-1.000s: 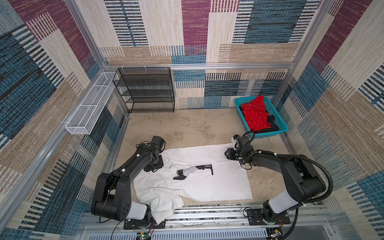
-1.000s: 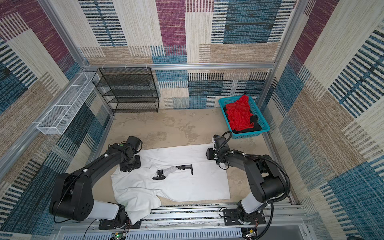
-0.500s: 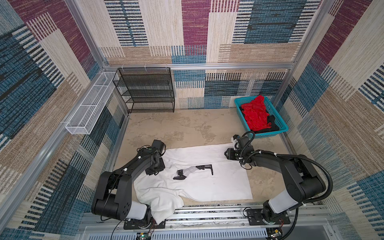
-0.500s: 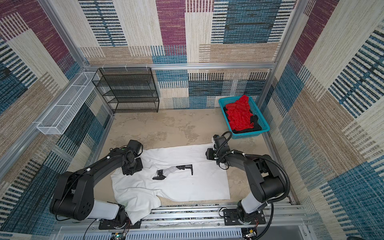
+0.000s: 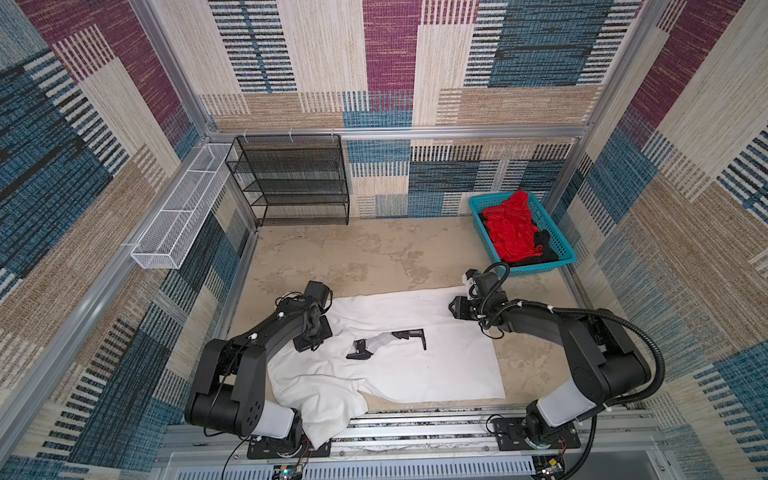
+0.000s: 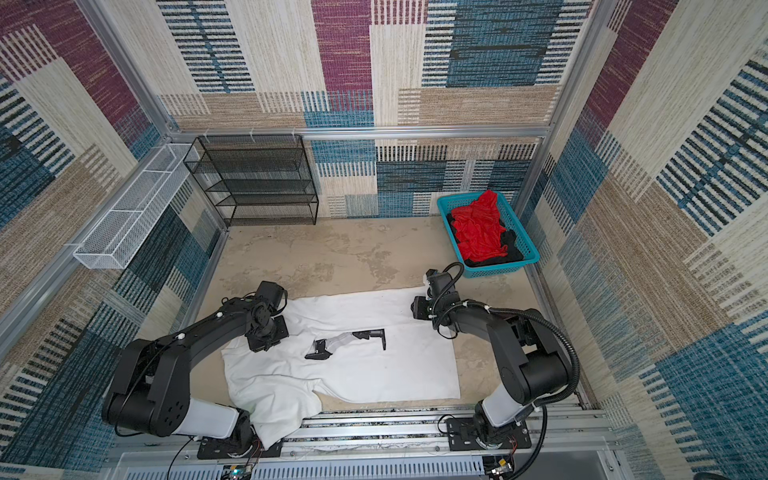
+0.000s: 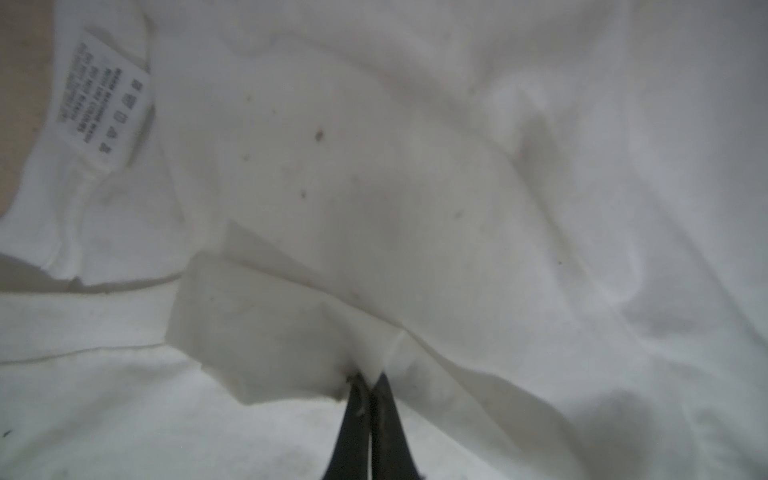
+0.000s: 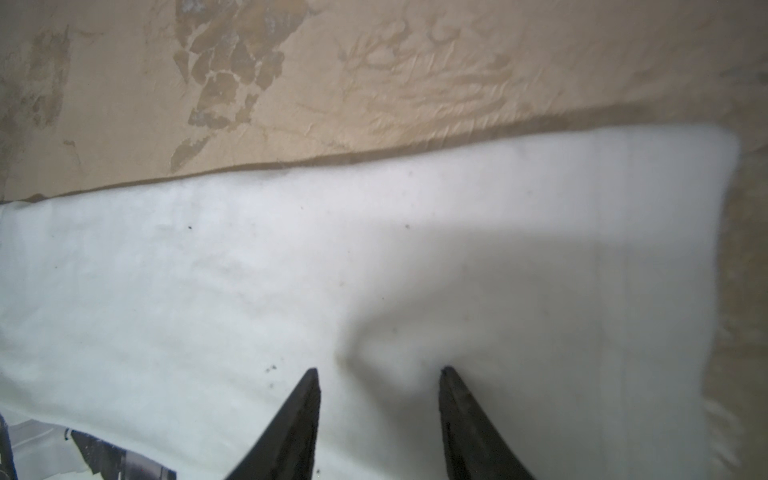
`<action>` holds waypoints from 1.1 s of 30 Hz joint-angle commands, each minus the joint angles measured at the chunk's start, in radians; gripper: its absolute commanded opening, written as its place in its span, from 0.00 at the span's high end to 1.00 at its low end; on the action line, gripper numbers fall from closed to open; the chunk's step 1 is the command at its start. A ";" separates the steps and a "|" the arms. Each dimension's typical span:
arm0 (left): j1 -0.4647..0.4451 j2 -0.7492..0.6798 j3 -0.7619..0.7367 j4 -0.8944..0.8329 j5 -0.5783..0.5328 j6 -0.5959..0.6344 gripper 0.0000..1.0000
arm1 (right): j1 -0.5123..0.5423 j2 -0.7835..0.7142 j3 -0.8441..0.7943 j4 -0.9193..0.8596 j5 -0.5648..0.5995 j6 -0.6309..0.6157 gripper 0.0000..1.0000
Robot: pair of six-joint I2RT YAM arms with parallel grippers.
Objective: Fold and stack the t-shirts
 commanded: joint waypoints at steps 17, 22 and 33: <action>-0.030 -0.309 -0.067 -0.267 0.055 -0.128 1.00 | 0.001 0.017 -0.033 -0.019 -0.038 0.010 0.51; -0.104 -0.352 -0.091 -0.288 0.090 -0.208 1.00 | 0.001 0.035 -0.032 -0.003 -0.051 0.005 0.51; -0.136 -0.438 0.037 -0.347 0.079 -0.189 0.62 | 0.001 0.062 -0.001 -0.024 -0.029 0.001 0.51</action>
